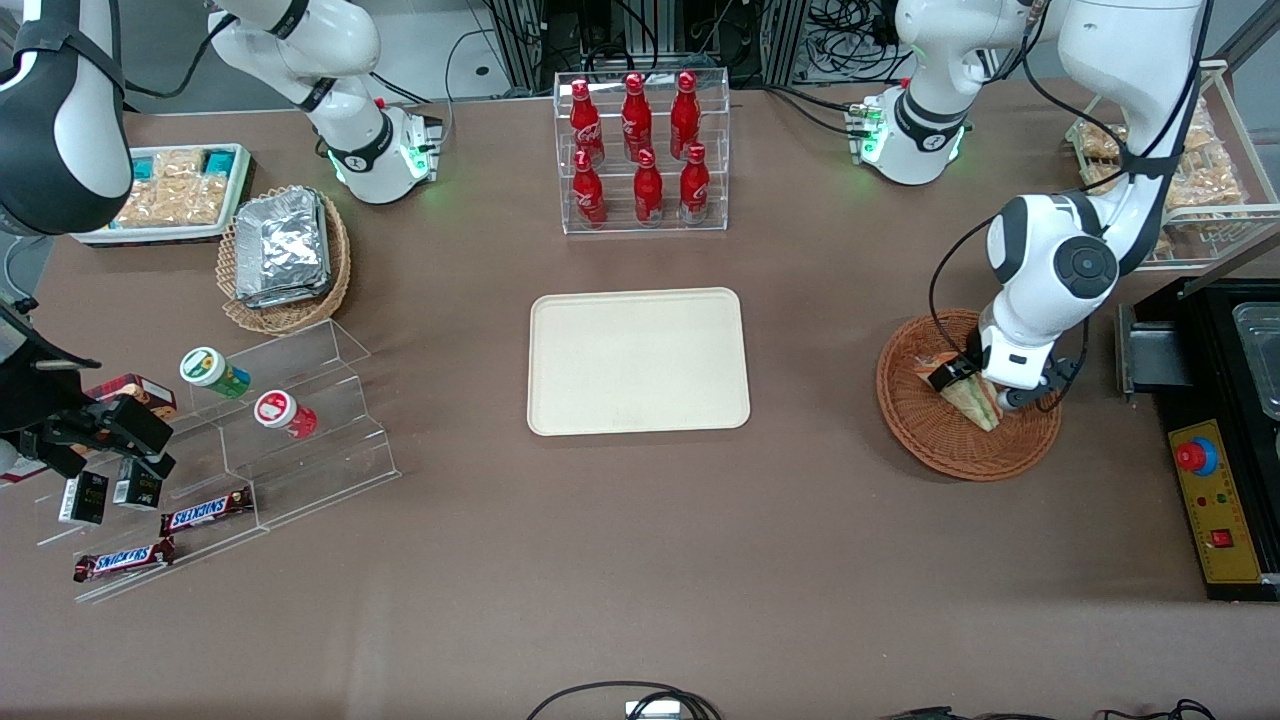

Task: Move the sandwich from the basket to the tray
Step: 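Close the left gripper on the sandwich's upright edge, then lift the sandwich and carry it with the left gripper over the cream tray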

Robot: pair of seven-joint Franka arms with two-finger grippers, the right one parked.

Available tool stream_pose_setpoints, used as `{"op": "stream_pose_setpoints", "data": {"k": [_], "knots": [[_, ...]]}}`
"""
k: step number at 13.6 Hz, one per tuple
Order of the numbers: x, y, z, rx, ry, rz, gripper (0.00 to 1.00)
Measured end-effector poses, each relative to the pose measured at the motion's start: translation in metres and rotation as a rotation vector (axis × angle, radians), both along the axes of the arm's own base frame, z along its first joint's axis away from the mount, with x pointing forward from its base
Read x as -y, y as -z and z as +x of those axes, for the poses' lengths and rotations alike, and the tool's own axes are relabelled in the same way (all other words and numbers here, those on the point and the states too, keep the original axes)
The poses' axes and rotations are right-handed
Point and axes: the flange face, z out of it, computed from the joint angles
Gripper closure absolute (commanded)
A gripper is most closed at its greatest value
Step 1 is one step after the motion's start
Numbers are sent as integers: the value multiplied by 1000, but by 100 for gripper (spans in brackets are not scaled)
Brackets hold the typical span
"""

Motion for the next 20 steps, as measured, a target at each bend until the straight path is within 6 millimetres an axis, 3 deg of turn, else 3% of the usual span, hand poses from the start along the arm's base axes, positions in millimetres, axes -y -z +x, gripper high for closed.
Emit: {"op": "stream_pose_setpoints", "data": {"k": [1,7,10,12,14,17,20], "knots": [[0,2,0,-1,-7,0,100],[0,5,0,-2,-17,-1,100],[-1,-11,6,-8,-18,3,100],[0,-50,18,-46,-17,12,100],[11,-102,33,-73,2,20,100],[54,-169,51,-74,71,26,100],[105,-202,56,-35,159,19,100]]}}
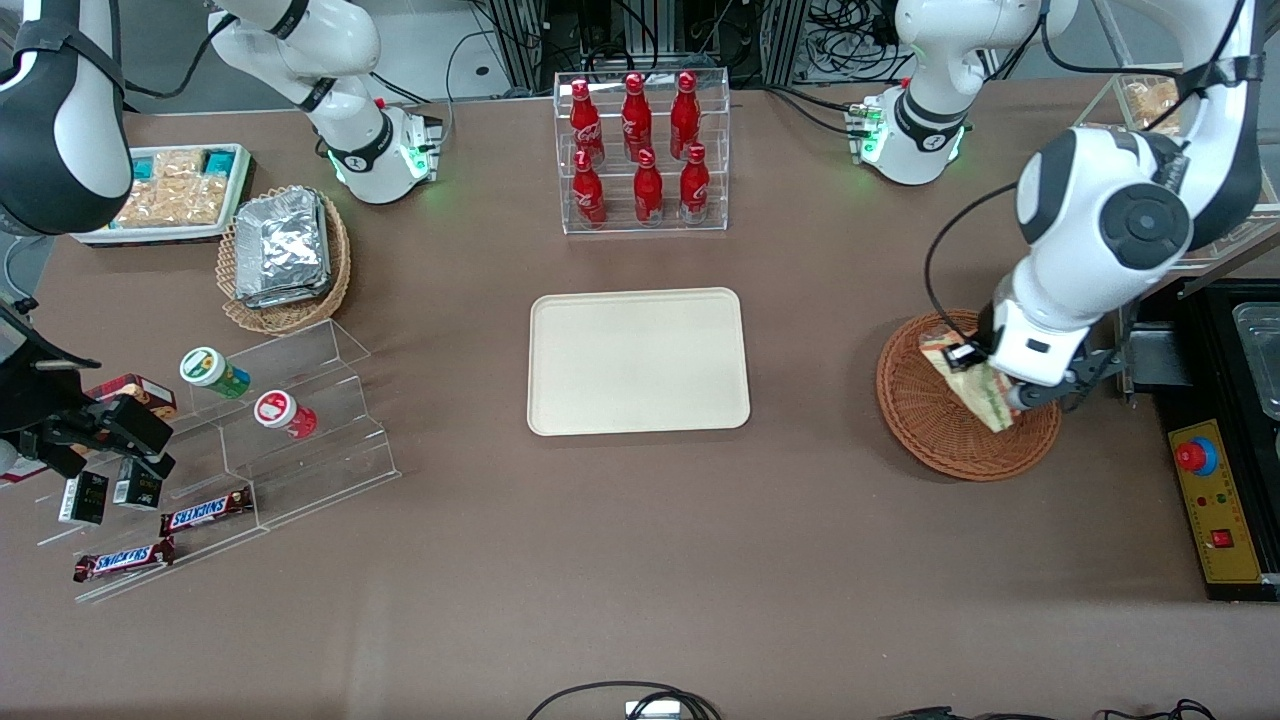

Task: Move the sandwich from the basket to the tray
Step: 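Lift the sandwich and carry it with the left gripper over the cream tray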

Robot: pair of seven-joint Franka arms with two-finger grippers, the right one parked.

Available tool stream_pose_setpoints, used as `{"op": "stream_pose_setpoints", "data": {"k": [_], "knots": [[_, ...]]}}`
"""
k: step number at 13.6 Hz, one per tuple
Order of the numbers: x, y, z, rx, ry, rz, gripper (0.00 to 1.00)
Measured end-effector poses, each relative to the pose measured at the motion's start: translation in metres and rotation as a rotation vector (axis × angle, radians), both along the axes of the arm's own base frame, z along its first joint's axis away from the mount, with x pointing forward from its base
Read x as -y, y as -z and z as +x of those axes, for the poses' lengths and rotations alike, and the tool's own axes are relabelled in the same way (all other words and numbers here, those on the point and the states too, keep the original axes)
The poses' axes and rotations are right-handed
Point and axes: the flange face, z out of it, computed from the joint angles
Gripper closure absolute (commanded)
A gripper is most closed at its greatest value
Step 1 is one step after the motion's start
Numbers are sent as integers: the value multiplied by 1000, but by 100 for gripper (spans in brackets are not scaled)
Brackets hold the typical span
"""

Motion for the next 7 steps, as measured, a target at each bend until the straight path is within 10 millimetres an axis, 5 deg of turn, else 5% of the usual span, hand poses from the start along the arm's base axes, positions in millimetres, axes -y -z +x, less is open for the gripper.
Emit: {"op": "stream_pose_setpoints", "data": {"k": [7], "knots": [[133,-4,-22,22,245,-23,100]]}}
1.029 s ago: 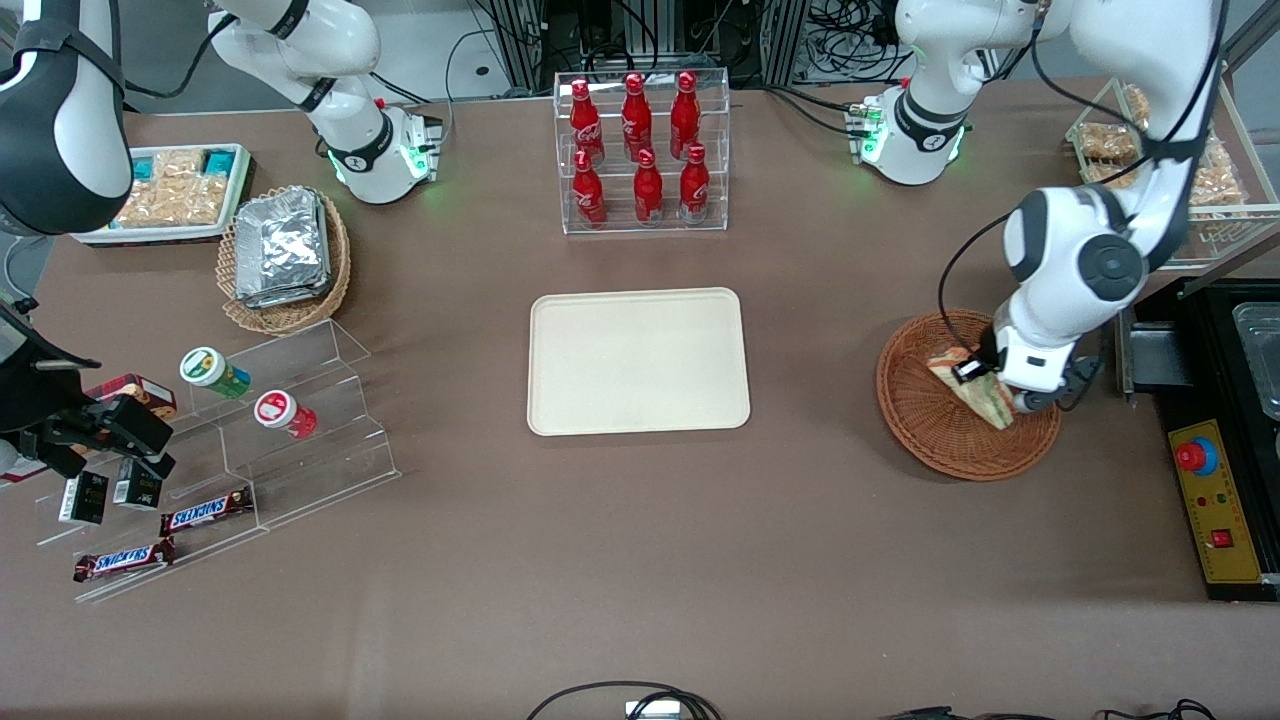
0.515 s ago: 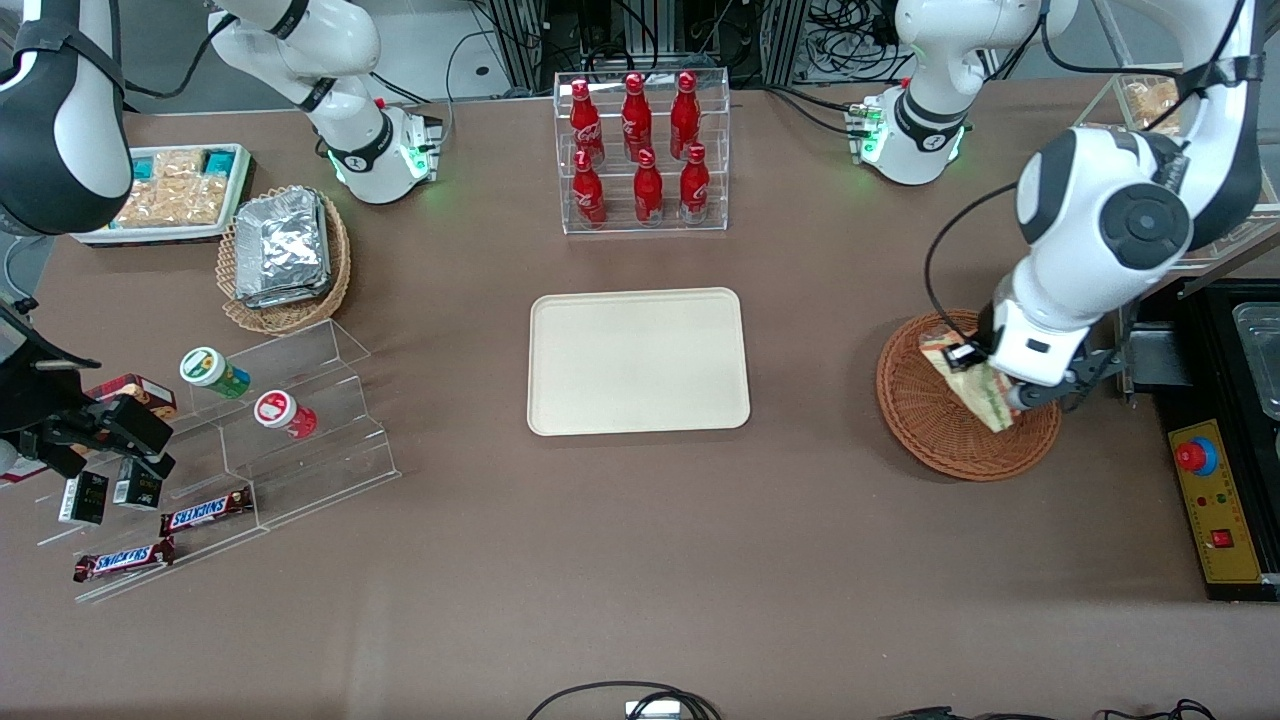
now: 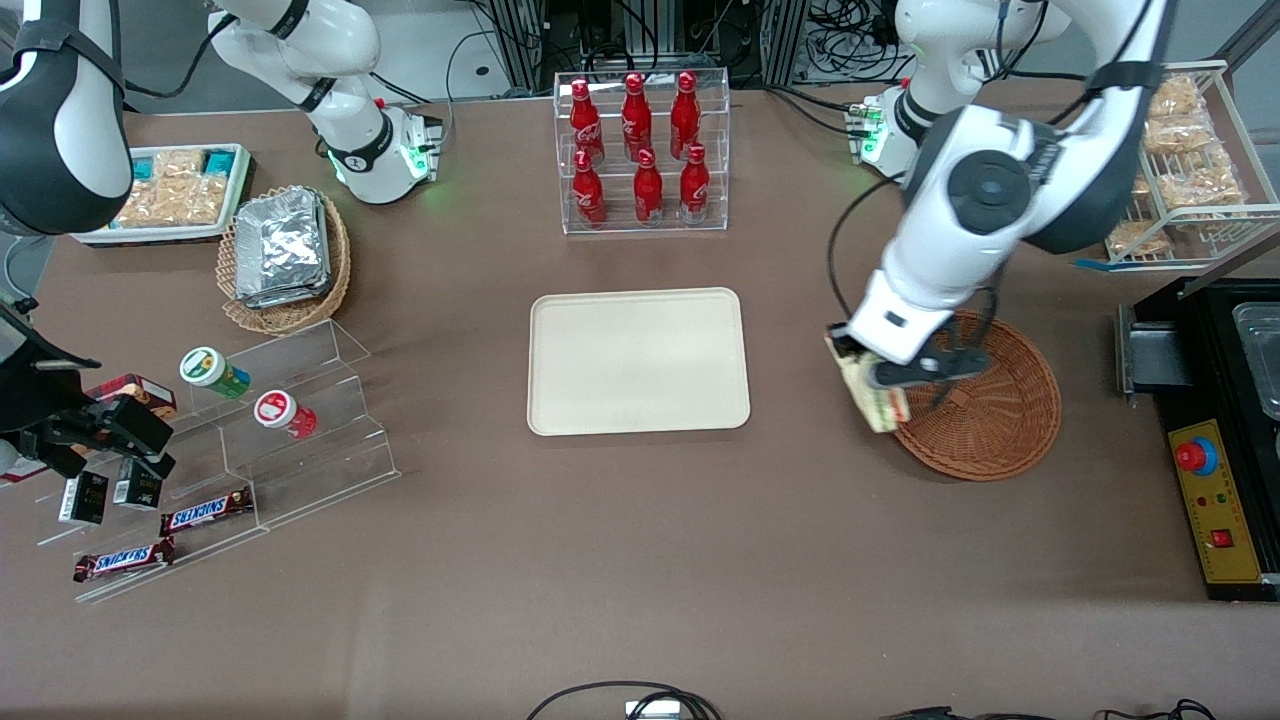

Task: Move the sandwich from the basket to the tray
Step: 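Lift the sandwich and carry it with the left gripper over the cream tray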

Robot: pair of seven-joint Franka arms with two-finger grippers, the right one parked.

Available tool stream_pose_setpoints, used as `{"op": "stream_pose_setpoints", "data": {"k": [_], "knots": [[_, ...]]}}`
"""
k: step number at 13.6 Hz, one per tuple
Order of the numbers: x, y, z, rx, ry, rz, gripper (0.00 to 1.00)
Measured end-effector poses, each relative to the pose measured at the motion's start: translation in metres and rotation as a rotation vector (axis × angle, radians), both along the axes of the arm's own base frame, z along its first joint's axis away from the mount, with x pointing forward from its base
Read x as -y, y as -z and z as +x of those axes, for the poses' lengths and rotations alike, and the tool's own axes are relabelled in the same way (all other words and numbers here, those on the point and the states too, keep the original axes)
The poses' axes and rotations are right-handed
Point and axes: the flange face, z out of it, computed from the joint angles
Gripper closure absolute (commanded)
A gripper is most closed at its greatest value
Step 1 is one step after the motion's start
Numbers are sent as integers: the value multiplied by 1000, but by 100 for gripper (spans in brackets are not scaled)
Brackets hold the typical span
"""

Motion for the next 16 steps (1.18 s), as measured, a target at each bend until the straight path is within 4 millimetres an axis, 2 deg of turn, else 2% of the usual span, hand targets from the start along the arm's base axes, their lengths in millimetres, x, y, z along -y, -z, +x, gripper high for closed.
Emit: {"op": "stream_pose_setpoints", "data": {"k": [4,8,12,16], "knots": [[81,26,-36,3,156,17,100],[144,72,-70,-19,229,5,100],[187,130,-100,-11,250,57,100],[206,190,-119,-21,245,95,100]]}}
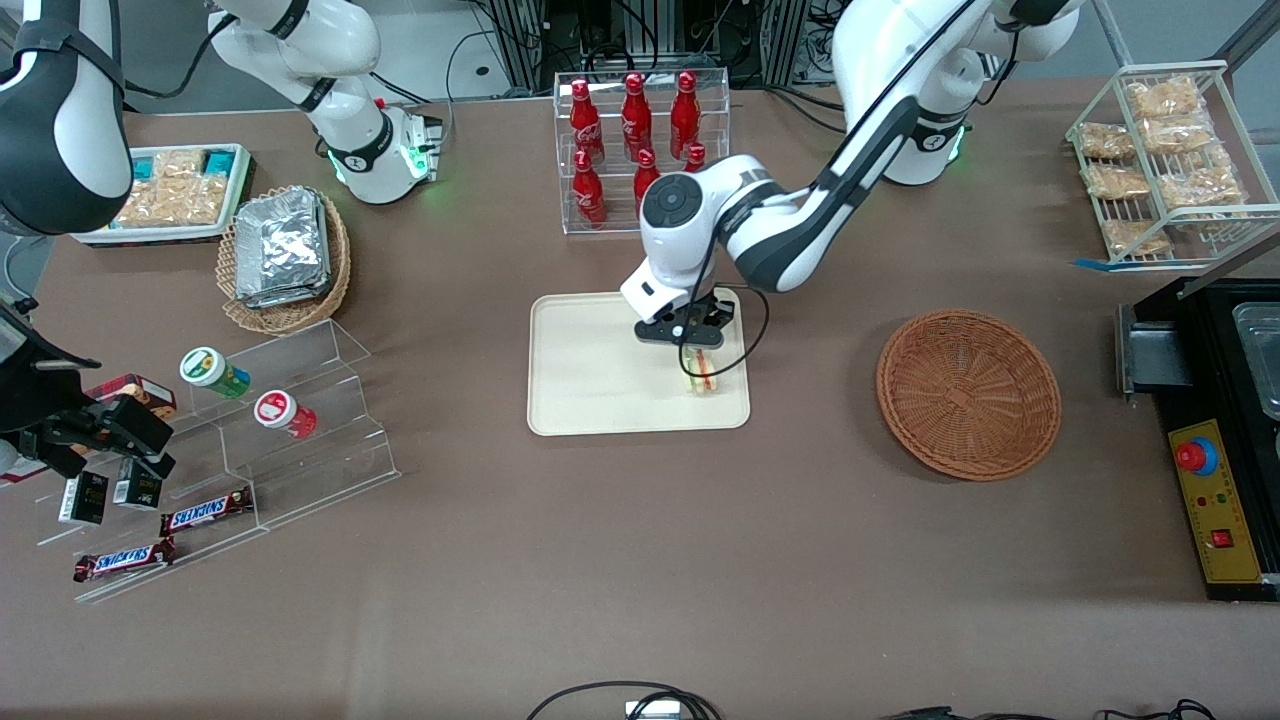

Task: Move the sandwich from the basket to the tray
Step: 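Lift the sandwich and carry it with the left gripper over the cream tray, then lower the sandwich onto the tray and open the left gripper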

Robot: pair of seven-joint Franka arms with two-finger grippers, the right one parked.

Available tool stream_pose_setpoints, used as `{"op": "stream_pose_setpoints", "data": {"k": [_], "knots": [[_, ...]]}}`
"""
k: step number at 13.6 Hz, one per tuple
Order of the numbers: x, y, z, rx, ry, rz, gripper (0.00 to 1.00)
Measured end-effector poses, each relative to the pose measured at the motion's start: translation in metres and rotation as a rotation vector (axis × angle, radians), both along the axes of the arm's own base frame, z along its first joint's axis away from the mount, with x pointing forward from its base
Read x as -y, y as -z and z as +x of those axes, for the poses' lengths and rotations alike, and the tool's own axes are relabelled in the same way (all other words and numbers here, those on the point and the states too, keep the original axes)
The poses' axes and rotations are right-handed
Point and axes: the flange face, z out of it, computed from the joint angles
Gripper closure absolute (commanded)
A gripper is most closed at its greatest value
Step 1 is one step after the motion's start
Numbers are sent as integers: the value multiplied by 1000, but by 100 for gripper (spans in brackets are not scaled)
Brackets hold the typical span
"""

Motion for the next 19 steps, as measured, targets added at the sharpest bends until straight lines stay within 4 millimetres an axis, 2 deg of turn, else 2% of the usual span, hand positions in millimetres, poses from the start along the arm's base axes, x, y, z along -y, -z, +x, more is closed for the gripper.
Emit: {"op": "stream_pose_setpoints", "data": {"k": [2,4,6,8,9,11,12,15,17,19], "knots": [[0,16,-3,-19,3,9,100],[0,24,-4,-31,4,14,95],[1,27,-6,-35,7,16,78],[2,30,-9,-40,11,18,66],[3,32,-10,-44,12,20,55],[3,38,-11,-53,14,24,4],[3,39,-12,-55,14,25,0],[4,34,-7,-47,6,21,0],[4,16,7,-15,-45,5,0],[-1,-13,28,38,-140,-23,0]]}}
